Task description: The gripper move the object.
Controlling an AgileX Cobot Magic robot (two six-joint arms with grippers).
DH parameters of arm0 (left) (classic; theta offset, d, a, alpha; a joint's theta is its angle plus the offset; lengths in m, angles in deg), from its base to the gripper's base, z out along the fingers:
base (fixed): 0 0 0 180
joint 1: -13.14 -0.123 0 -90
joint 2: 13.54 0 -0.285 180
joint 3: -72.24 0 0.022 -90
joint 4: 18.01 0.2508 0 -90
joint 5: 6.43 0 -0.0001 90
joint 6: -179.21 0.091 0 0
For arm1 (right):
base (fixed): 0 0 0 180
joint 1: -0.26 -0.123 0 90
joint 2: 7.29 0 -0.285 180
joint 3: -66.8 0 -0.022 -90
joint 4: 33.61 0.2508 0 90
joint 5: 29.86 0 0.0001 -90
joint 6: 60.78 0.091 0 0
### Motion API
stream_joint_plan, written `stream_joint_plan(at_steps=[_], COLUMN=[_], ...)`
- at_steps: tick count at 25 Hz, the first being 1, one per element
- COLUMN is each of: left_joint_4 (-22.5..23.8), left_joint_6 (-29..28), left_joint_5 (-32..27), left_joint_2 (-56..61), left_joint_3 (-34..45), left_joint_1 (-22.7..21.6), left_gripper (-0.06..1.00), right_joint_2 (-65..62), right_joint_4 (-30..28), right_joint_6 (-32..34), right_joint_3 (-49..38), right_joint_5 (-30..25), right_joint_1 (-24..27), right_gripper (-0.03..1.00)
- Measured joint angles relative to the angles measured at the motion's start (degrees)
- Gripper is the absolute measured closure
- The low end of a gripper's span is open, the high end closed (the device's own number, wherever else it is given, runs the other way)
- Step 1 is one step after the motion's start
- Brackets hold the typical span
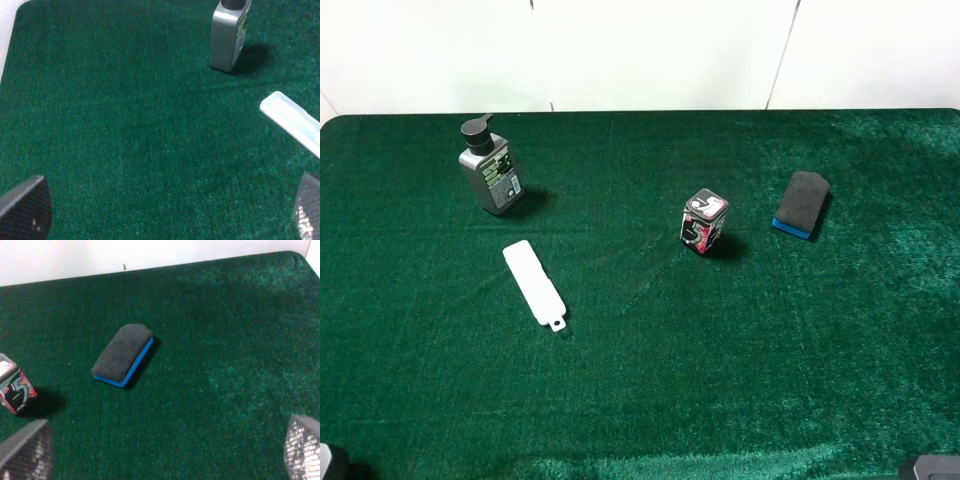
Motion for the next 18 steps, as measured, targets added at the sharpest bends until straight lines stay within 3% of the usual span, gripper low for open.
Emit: stream_joint_plan(at_steps=[18], left_joint_4=[0.00], left_joint_6=[0.00], left_joint_5=[0.00], left_joint_2=[0.00], left_joint_3=[0.00], left_joint_1=[0.00], left_gripper=[-0.04], right_joint_2=[0.00], right_joint_4=[0.00], right_joint_6=[0.00], right_joint_3=[0.00], right_joint_5=[0.00], right_joint_1=[0.00], right_gripper=[0.28])
